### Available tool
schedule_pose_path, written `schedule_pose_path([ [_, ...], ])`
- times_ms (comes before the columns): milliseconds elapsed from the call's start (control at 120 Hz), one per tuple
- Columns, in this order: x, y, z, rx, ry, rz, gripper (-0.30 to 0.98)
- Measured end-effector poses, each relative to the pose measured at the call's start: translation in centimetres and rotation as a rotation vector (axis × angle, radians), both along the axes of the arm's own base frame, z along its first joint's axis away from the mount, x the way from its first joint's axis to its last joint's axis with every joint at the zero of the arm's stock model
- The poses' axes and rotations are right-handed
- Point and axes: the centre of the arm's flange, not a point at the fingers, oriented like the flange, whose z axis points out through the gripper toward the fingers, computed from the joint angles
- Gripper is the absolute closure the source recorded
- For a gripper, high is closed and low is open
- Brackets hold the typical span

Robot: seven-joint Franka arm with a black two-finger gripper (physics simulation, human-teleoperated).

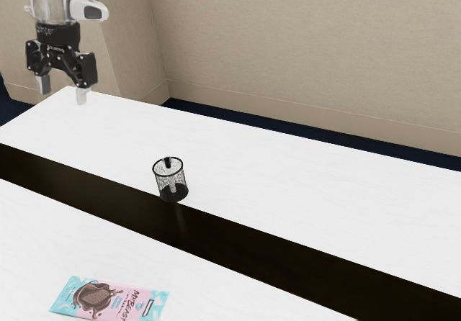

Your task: Take the marker out of the pen holder and place it to the left of the pen holder.

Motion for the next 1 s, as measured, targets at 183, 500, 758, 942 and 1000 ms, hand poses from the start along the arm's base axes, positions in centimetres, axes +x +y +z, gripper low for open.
schedule_pose_path([
  [183,3.7,-3.4,-2.0,0.007,-0.058,-0.117,0.0],
  [500,14.4,-5.4,-17.9,-0.023,-0.073,-0.178,0.0],
  [758,16.3,-3.6,-26.0,-0.08,-0.163,-0.089,0.0],
  [942,17.0,-3.6,-28.0,-0.088,-0.22,-0.063,0.0],
  [1000,16.4,-3.5,-28.7,-0.091,-0.221,-0.053,0.0],
])
